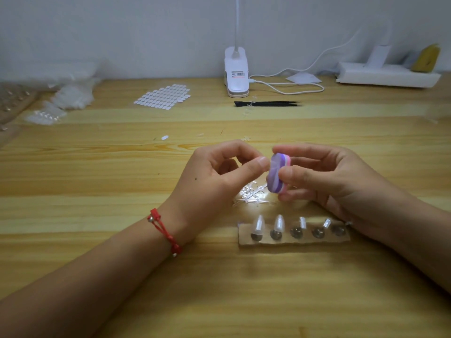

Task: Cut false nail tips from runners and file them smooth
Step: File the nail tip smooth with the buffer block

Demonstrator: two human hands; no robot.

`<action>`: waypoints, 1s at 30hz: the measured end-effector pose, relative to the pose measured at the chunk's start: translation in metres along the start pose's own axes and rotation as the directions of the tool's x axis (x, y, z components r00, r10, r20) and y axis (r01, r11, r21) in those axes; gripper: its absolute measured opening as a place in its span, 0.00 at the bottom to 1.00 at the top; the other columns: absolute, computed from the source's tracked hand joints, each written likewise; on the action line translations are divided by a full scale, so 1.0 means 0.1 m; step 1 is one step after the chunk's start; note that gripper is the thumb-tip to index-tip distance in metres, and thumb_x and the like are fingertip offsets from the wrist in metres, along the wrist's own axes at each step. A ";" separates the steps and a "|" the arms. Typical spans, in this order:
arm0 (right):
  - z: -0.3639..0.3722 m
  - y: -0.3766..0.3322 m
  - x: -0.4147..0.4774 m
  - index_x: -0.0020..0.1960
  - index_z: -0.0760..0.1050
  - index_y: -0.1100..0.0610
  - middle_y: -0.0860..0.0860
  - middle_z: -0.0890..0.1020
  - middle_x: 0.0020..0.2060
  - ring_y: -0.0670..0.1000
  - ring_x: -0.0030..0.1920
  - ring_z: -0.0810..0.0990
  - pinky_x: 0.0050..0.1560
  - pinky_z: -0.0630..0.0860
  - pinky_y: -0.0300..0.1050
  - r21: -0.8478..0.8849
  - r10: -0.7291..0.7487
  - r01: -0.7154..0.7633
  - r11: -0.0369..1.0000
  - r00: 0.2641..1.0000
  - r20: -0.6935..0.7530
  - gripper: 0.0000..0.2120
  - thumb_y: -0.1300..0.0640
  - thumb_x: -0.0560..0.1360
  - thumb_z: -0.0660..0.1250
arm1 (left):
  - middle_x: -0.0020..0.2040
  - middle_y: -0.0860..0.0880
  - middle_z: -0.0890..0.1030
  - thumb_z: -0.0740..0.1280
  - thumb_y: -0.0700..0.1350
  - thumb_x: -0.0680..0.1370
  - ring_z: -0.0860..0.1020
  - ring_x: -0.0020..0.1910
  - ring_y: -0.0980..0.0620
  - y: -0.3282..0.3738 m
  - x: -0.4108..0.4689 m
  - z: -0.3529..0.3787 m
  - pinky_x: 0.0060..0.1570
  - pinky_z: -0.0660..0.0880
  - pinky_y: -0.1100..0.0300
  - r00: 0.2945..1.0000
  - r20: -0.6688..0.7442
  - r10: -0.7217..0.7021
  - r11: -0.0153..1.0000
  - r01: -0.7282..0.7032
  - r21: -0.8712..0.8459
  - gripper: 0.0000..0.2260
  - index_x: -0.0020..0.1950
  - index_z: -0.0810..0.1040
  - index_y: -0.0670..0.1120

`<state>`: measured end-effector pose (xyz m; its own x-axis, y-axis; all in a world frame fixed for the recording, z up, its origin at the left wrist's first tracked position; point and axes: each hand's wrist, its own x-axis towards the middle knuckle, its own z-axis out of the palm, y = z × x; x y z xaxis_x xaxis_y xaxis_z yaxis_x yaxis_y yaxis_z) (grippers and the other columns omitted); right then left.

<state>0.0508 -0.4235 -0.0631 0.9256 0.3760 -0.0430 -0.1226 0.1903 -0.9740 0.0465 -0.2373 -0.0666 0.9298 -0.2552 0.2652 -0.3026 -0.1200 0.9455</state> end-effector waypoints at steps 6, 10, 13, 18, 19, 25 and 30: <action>-0.01 0.00 0.00 0.47 0.86 0.52 0.54 0.87 0.42 0.48 0.39 0.85 0.36 0.80 0.37 0.020 0.005 -0.005 1.000 1.000 -0.011 0.18 0.56 0.57 0.76 | 0.28 0.58 0.75 0.69 0.47 0.71 0.67 0.27 0.57 0.01 0.00 0.02 0.28 0.65 0.68 0.999 -0.003 0.033 0.998 -0.032 0.046 0.05 0.35 0.79 0.49; -0.01 0.01 0.01 0.47 0.86 0.52 0.54 0.87 0.41 0.47 0.38 0.85 0.36 0.80 0.36 0.035 -0.003 0.004 0.999 1.000 -0.020 0.18 0.56 0.57 0.76 | 0.28 0.58 0.74 0.69 0.47 0.71 0.67 0.27 0.57 0.01 0.00 0.02 0.29 0.65 0.68 1.000 0.001 0.029 0.998 -0.029 0.060 0.05 0.35 0.79 0.49; -0.01 0.01 0.00 0.47 0.86 0.51 0.53 0.87 0.41 0.47 0.38 0.85 0.36 0.80 0.36 0.026 0.000 0.000 1.000 1.000 -0.012 0.18 0.56 0.57 0.76 | 0.27 0.58 0.74 0.70 0.44 0.73 0.67 0.26 0.58 0.01 0.00 0.01 0.28 0.65 0.69 1.000 -0.002 0.019 0.999 -0.019 0.039 0.06 0.36 0.79 0.48; -0.01 0.00 0.01 0.47 0.86 0.52 0.53 0.86 0.39 0.47 0.37 0.84 0.35 0.80 0.36 0.044 -0.006 0.007 0.999 1.000 -0.020 0.18 0.56 0.57 0.76 | 0.29 0.56 0.74 0.70 0.43 0.74 0.67 0.27 0.56 0.01 0.00 0.01 0.28 0.64 0.69 1.000 0.014 -0.021 1.000 0.021 0.010 0.08 0.35 0.78 0.49; -0.01 0.00 0.01 0.47 0.86 0.52 0.52 0.86 0.38 0.46 0.36 0.84 0.35 0.80 0.36 0.059 -0.009 0.010 0.998 1.000 -0.030 0.17 0.56 0.57 0.75 | 0.30 0.55 0.74 0.71 0.43 0.73 0.67 0.27 0.56 0.01 0.00 0.02 0.27 0.64 0.68 1.000 0.016 -0.025 1.000 0.025 0.004 0.07 0.34 0.78 0.50; 0.00 -0.01 0.01 0.46 0.86 0.52 0.53 0.86 0.38 0.46 0.37 0.85 0.35 0.80 0.36 0.038 0.005 -0.005 0.999 1.000 0.014 0.17 0.56 0.57 0.75 | 0.29 0.56 0.74 0.70 0.40 0.74 0.66 0.25 0.58 0.02 0.00 0.02 0.27 0.63 0.70 0.999 -0.016 -0.042 0.999 0.042 0.003 0.08 0.35 0.79 0.47; 0.01 -0.01 0.01 0.46 0.86 0.50 0.53 0.86 0.39 0.47 0.37 0.85 0.35 0.80 0.36 0.002 0.012 -0.012 1.000 0.999 0.037 0.17 0.57 0.57 0.75 | 0.32 0.51 0.76 0.70 0.41 0.74 0.66 0.25 0.58 0.03 -0.01 0.02 0.27 0.63 0.68 0.998 -0.048 -0.034 0.999 0.033 -0.013 0.07 0.35 0.79 0.48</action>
<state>0.0512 -0.4226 -0.0623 0.9102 0.4115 -0.0466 -0.1345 0.1874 -0.9730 0.0442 -0.2389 -0.0646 0.9485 -0.2044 0.2420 -0.2689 -0.1155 0.9562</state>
